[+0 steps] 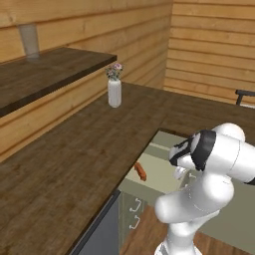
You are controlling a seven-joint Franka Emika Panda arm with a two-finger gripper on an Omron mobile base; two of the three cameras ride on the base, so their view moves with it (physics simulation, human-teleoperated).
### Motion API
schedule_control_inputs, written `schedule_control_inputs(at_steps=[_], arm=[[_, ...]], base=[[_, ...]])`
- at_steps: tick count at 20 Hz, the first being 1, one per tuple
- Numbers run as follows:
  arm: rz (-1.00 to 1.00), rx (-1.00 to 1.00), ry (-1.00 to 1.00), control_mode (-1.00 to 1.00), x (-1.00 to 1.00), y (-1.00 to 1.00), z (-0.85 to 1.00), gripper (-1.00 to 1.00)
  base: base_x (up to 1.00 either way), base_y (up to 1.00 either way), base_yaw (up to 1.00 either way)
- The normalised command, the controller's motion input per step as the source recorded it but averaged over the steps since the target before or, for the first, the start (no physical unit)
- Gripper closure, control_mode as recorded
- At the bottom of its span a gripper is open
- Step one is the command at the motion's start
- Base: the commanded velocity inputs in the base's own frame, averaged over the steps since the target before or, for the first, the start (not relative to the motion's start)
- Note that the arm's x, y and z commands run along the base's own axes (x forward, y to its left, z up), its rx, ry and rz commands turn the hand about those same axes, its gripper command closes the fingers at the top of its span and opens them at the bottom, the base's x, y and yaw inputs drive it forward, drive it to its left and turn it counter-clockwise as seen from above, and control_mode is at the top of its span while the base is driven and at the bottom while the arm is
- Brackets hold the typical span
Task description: Pick up the knife from the drawer and place it on the cutting board. Then place the meat from the plate to the cutting board.
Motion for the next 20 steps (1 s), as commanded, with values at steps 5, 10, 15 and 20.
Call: schedule_control_inputs(at_steps=[5, 10, 15, 20], arm=[[0.01, 0.02, 0.03, -1.00, -0.84, -1.00, -0.45, -1.00], [0.00, 0.04, 0.04, -1.00, -0.87, -1.00, -0.16, -1.00], [0.05, 0.08, 0.00, -1.00, -0.38, -0.46, 0.76, -1.00], [0.05, 0.01, 0.05, -1.00, 0.09, 0.20, 1.00, -1.00]], base=[[0.00, 0.00, 0.00], [0.00, 0.00, 0.00], [0.00, 0.00, 0.00], [0.00, 0.00, 0.00]])
